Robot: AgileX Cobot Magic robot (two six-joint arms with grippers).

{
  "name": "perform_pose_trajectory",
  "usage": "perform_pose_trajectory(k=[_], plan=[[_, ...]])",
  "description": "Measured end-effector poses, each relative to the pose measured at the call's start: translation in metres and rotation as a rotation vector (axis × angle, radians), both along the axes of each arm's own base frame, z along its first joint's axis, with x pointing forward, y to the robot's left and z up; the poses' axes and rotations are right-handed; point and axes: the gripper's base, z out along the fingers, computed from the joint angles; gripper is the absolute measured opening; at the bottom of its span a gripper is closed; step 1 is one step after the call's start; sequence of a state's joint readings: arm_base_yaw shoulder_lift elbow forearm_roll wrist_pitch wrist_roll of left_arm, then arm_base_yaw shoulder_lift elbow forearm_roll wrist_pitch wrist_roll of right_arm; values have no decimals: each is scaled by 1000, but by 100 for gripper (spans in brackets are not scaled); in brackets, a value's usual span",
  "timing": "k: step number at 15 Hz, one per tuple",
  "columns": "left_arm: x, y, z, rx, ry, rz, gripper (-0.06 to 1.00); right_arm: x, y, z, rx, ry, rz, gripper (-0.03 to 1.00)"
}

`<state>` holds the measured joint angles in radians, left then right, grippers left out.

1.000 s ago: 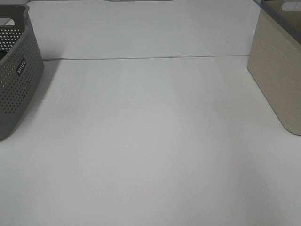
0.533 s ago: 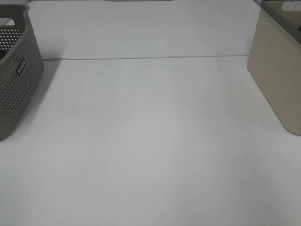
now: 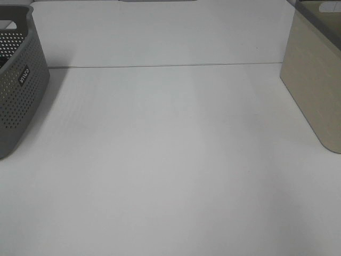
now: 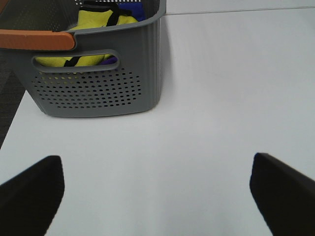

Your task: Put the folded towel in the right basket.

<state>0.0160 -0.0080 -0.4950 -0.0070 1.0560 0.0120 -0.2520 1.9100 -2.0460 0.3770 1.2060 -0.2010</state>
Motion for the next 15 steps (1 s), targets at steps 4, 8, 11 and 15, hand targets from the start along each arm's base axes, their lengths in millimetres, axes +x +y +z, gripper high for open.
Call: perform_pose_trajectory(k=[4, 8, 11, 15], plan=[[0, 0, 0, 0, 0, 0, 97, -10, 43, 22, -4, -38, 83, 66], [0, 0, 0, 0, 0, 0, 97, -25, 93, 31, -105, -24, 132, 66], [0, 0, 0, 0, 0, 0, 97, -57, 101, 31, -161, 15, 119, 66], [0, 0, 0, 0, 0, 0, 97, -117, 96, -1, -180, 156, 107, 66]])
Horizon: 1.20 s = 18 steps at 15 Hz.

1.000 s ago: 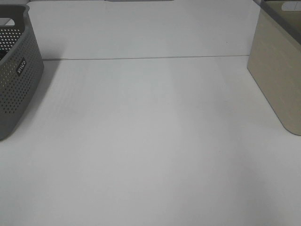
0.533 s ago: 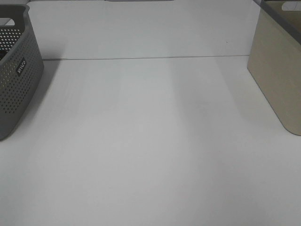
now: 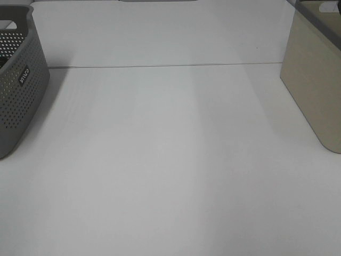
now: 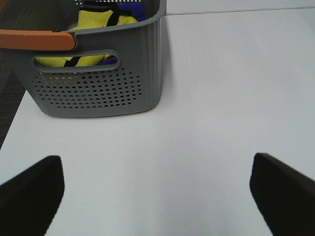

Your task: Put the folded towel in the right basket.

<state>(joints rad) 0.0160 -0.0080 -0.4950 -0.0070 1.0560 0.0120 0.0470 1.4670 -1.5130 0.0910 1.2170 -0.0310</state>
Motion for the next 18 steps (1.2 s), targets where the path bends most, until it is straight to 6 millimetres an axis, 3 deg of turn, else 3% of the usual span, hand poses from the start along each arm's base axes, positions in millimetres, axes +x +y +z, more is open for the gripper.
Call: perform_pose_trajectory(k=[1, 4, 8, 12, 18], plan=[[0, 0, 0, 0, 0, 0, 97, -31, -1, -18, 2, 64, -10, 66], [0, 0, 0, 0, 0, 0, 97, -95, -5, -65, -4, 195, -15, 66], [0, 0, 0, 0, 0, 0, 97, -174, -9, -107, -16, 213, -7, 66], [0, 0, 0, 0, 0, 0, 97, -218, -15, -117, -61, 32, 3, 66], [0, 0, 0, 0, 0, 0, 97, -283, -19, -105, -56, -482, -15, 66]])
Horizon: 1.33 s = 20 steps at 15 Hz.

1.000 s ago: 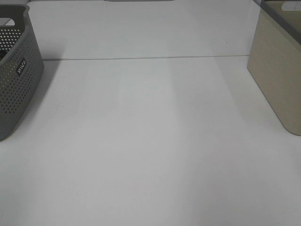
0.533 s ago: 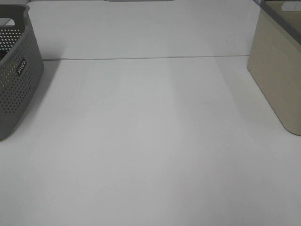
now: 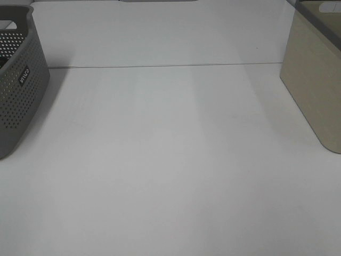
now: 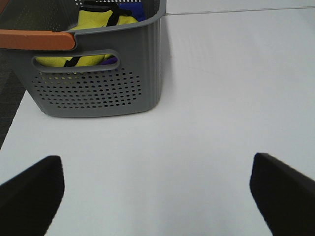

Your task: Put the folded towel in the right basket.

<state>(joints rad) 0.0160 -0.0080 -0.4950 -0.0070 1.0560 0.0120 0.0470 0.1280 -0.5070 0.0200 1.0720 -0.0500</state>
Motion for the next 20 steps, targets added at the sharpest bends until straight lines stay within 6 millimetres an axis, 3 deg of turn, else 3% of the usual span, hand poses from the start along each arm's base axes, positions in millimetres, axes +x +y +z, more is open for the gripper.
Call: perform_pose_trajectory(k=[4, 20], plan=[[0, 0, 0, 0, 0, 0, 97, -20, -1, 0, 3, -131, 2, 66], [0, 0, 0, 0, 0, 0, 97, -20, -1, 0, -3, -135, 6, 66]])
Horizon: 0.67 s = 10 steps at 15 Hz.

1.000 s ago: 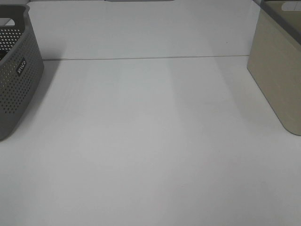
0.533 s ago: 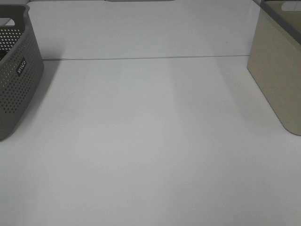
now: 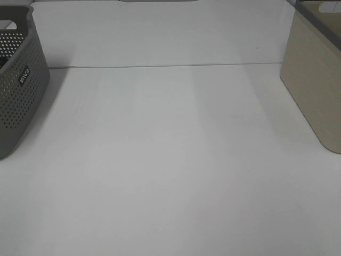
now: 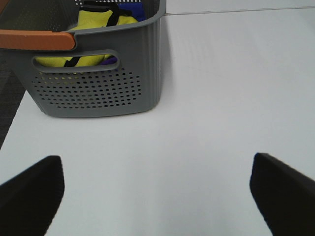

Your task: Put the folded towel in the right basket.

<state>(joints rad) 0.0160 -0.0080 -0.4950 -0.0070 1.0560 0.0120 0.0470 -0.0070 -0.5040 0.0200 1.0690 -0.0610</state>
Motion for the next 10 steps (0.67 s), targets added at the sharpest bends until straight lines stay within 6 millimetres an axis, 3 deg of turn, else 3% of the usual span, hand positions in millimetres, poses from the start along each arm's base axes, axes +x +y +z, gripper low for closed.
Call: perform_pose_trajectory(k=[10], plan=[[0, 0, 0, 0, 0, 0, 97, 0, 0, 0, 0, 0, 0, 66]])
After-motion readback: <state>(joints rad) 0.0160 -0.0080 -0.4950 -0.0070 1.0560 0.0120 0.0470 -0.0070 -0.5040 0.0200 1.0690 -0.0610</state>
